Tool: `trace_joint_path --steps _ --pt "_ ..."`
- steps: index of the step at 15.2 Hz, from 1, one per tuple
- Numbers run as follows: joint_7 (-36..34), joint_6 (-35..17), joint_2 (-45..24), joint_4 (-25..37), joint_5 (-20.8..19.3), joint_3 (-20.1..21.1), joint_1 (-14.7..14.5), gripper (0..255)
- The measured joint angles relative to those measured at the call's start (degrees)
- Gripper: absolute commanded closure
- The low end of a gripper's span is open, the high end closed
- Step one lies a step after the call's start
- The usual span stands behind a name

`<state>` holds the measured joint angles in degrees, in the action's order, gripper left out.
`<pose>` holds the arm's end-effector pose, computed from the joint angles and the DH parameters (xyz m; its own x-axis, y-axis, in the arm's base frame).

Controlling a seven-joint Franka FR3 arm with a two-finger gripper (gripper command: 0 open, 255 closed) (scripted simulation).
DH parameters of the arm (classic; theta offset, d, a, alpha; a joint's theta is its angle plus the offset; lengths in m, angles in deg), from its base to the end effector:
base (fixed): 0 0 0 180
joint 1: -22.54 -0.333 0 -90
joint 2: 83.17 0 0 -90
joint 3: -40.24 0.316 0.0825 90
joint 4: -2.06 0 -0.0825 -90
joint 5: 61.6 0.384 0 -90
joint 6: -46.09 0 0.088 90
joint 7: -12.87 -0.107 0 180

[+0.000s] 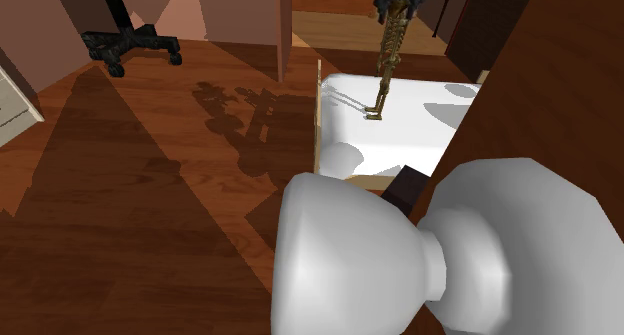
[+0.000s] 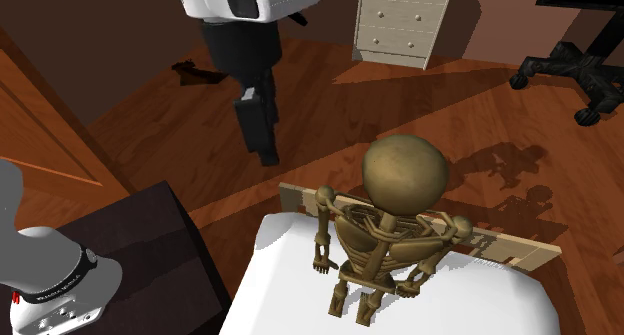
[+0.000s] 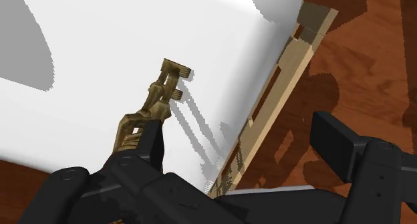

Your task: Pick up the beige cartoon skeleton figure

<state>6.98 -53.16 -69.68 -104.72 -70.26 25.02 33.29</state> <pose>0.4336 -0.2421 0.6183 0.8578 -0.5034 0.1041 -0.5117 -0.8555 0.0792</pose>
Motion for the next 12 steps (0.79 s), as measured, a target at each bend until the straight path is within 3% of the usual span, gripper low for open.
trace_joint_path --steps 7,12 --pt "0.79 2.32 -12.4 12.87 3.05 -5.45 4.06 0" --pt "0.59 -0.04 -13.47 11.26 3.31 -6.12 4.7 0"
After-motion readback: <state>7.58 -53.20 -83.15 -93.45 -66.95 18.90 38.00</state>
